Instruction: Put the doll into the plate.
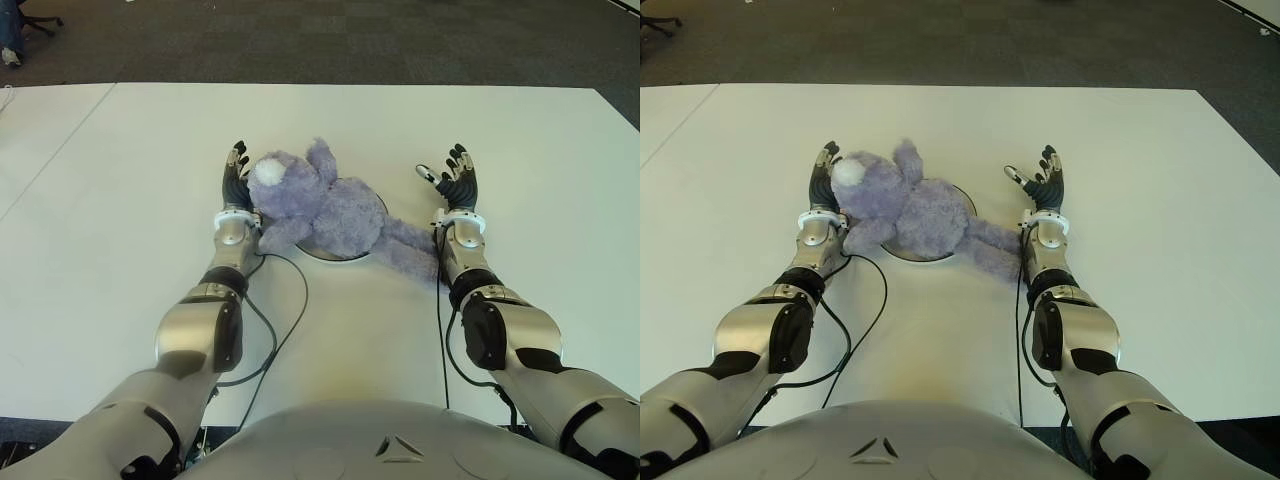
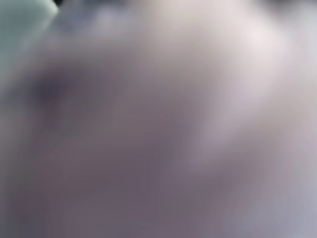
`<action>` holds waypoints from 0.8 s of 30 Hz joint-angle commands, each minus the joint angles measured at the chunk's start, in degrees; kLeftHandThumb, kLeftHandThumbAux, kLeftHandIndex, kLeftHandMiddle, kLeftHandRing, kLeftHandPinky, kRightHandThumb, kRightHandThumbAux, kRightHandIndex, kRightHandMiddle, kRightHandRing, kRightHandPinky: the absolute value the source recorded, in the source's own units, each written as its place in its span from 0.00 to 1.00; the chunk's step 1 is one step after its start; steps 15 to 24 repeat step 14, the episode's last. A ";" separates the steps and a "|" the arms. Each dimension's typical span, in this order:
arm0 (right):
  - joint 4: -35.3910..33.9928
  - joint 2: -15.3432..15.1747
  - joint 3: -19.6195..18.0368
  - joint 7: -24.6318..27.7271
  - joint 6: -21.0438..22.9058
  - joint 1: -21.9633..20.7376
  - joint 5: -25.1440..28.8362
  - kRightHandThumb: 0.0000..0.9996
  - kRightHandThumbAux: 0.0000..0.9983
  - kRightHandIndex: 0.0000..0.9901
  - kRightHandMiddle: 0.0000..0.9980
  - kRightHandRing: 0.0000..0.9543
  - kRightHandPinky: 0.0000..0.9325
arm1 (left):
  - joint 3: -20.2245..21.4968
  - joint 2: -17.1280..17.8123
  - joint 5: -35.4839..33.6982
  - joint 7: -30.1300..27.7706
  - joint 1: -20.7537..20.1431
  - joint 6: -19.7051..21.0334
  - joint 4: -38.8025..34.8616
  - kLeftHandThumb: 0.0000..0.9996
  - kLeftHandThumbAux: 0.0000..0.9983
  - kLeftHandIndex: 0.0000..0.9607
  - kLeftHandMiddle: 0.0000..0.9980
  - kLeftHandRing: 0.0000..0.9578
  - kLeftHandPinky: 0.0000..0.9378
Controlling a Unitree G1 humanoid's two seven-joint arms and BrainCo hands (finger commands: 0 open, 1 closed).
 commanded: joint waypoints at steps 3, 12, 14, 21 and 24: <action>5.82 5.12 0.41 -0.10 7.49 8.78 -0.18 0.00 0.81 0.06 0.04 0.03 0.06 | -0.97 -2.43 1.19 0.53 8.72 5.86 5.49 0.00 0.78 0.05 0.06 0.07 0.12; 5.77 5.06 0.29 0.53 6.91 8.91 0.00 0.00 0.81 0.07 0.04 0.02 0.04 | -1.11 -2.36 1.58 0.68 8.78 5.65 5.50 0.00 0.76 0.05 0.06 0.07 0.11; 5.77 5.06 0.26 0.56 6.89 8.92 0.03 0.00 0.81 0.07 0.04 0.02 0.03 | -1.13 -2.37 1.63 0.73 8.79 5.64 5.50 0.00 0.76 0.05 0.06 0.07 0.11; 5.77 5.06 0.26 0.56 6.89 8.92 0.03 0.00 0.81 0.07 0.04 0.02 0.03 | -1.13 -2.37 1.63 0.73 8.79 5.64 5.50 0.00 0.76 0.05 0.06 0.07 0.11; 5.77 5.06 0.26 0.56 6.89 8.92 0.03 0.00 0.81 0.07 0.04 0.02 0.03 | -1.13 -2.37 1.63 0.73 8.79 5.64 5.50 0.00 0.76 0.05 0.06 0.07 0.11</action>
